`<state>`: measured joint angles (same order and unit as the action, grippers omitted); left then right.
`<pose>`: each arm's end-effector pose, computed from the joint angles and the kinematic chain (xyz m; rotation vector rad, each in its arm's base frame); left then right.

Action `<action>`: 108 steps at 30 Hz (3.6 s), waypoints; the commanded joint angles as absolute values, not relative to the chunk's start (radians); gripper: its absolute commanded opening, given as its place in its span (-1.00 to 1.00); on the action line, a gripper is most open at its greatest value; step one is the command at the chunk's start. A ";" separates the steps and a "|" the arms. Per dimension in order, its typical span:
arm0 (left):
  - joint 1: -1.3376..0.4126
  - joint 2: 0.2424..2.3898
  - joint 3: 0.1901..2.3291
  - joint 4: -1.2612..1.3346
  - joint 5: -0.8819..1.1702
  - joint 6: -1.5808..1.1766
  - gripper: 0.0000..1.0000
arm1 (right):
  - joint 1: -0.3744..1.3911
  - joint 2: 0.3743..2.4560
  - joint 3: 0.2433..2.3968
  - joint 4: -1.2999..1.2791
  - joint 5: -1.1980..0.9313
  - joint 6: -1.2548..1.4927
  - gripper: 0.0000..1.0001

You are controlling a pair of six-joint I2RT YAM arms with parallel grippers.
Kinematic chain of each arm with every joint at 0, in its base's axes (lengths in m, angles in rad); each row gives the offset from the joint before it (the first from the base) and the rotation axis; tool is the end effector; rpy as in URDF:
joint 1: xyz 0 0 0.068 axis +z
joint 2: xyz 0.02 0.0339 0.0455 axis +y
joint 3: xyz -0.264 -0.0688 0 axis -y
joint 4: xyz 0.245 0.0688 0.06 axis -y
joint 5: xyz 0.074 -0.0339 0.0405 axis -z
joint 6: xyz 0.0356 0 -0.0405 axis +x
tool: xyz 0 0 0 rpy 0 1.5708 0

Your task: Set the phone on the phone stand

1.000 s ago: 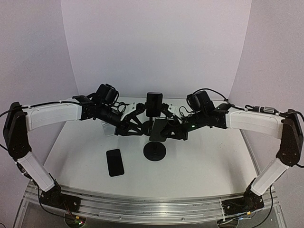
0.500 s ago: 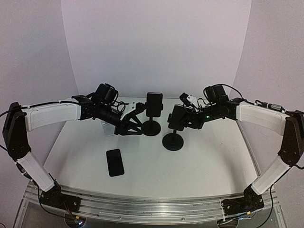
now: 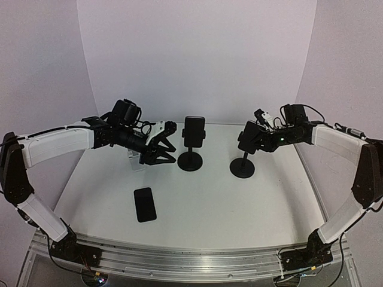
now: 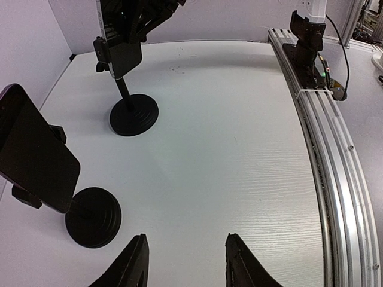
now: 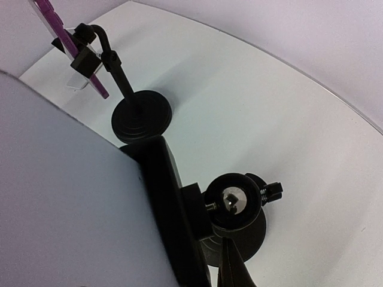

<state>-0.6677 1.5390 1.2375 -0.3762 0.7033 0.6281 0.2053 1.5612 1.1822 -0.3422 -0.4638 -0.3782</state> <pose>0.2544 -0.2299 0.2985 1.5934 1.4814 -0.8064 0.3362 0.0863 0.2727 -0.8676 2.0626 0.4366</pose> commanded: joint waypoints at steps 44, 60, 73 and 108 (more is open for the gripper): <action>-0.655 1.396 0.994 -0.473 -0.130 -0.604 0.99 | 0.191 1.254 1.195 -0.523 -0.270 0.036 0.97; -0.772 1.569 0.967 -0.605 -0.050 -0.932 0.99 | 0.192 1.120 1.086 -0.737 -0.077 0.241 0.97; -0.821 1.679 0.964 -0.633 -0.045 -1.041 0.99 | 0.192 1.055 1.107 -0.875 -0.041 0.253 0.97; -0.782 1.793 0.915 -0.525 0.023 -0.909 0.26 | 0.191 1.114 1.083 -0.835 -0.051 0.190 0.97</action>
<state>-0.7849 1.7229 0.9485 -0.5050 -0.0120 -0.9444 0.1905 1.1093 1.0630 -0.8536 -0.0525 0.2118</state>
